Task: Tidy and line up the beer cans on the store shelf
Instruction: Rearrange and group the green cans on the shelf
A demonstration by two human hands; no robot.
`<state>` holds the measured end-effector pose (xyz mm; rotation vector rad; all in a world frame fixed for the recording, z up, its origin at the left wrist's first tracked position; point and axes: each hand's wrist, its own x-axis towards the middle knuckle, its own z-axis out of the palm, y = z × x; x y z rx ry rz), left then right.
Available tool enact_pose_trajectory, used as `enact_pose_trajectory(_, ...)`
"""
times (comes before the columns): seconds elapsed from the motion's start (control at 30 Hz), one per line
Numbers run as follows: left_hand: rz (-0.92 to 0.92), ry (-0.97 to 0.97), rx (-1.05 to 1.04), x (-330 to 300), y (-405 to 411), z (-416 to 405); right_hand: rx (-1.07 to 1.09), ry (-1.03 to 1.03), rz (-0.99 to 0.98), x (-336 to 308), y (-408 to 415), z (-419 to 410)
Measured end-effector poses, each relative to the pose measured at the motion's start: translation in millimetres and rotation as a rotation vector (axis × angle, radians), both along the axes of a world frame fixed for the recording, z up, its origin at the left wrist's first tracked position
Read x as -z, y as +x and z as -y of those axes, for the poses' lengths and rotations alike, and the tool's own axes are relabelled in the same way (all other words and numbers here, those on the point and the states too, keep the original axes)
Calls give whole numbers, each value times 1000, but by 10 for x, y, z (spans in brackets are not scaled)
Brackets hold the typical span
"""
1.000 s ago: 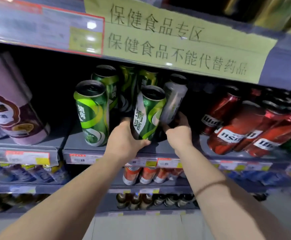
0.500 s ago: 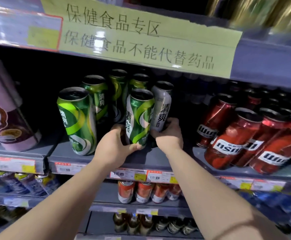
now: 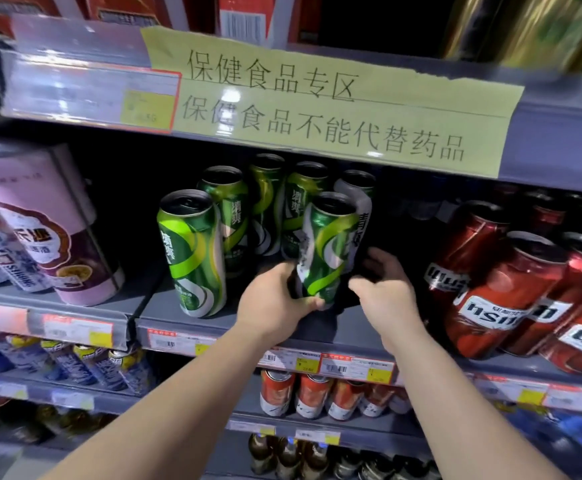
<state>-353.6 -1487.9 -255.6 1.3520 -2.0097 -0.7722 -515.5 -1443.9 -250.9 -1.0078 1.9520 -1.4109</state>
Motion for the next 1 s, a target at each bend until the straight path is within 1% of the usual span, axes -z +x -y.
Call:
enact_pose_trajectory(0.03, -2, -6, 17, 27, -68, -5, -63, 14, -1, -16, 58, -110)
enact_pose_trajectory(0.1, -14, -18, 76, 76, -190, -26, -107, 83, -148, -12, 109, -213)
enact_pose_trajectory(0.17, -57, 37, 157, 71, -240, -73, -35, 88, -279, -22, 90, -212)
enact_pose_trajectory(0.2, -77, 68, 194, 62, -233, -91, 1, 80, -299, -22, 69, -204)
enact_pose_trajectory(0.27, -93, 29, 176, 5, -158, -132, 58, 91, -324, 3, 54, -191)
enact_pose_trajectory(0.33, -174, -156, 21, -66, 13, -249, 87, 105, -305, 39, 60, -190)
enact_pose_trajectory(0.4, -305, -416, -227, -111, 278, -389, 75, 98, -270, 49, 67, -193)
enact_pose_trajectory(0.43, -359, -496, -367, -123, 443, -457, 55, 98, -262, 41, 70, -195)
enact_pose_trajectory(0.47, -400, -507, -490, -94, 617, -482, 34, 101, -265, 37, 70, -196)
enact_pose_trajectory(0.5, -408, -453, -576, -76, 775, -480, 18, 103, -275, 31, 70, -196)
enact_pose_trajectory(0.53, -380, -369, -603, -49, 912, -421, 6, 106, -289, 28, 72, -197)
enact_pose_trajectory(0.57, -327, -262, -571, -26, 1018, -339, 0, 112, -301, 28, 76, -200)
enact_pose_trajectory(0.63, -214, -50, -426, -18, 1122, -196, 1, 126, -306, 16, 89, -209)
enact_pose_trajectory(0.67, -163, 6, -374, -26, 1132, -161, 4, 133, -308, 13, 95, -214)
enact_pose_trajectory(0.7, -131, 15, -355, -37, 1130, -139, 5, 138, -309, 10, 99, -221)
enact_pose_trajectory(0.8, -112, 3, -312, -95, 1005, -192, 4, 147, -316, 13, 99, -231)
enact_pose_trajectory(0.9, -95, 19, -196, -122, 646, -242, 2, 156, -323, 21, 91, -224)
enact_pose_trajectory(1.0, -99, 39, -148, -80, 273, -135, 4, 140, -338, 44, 79, -216)
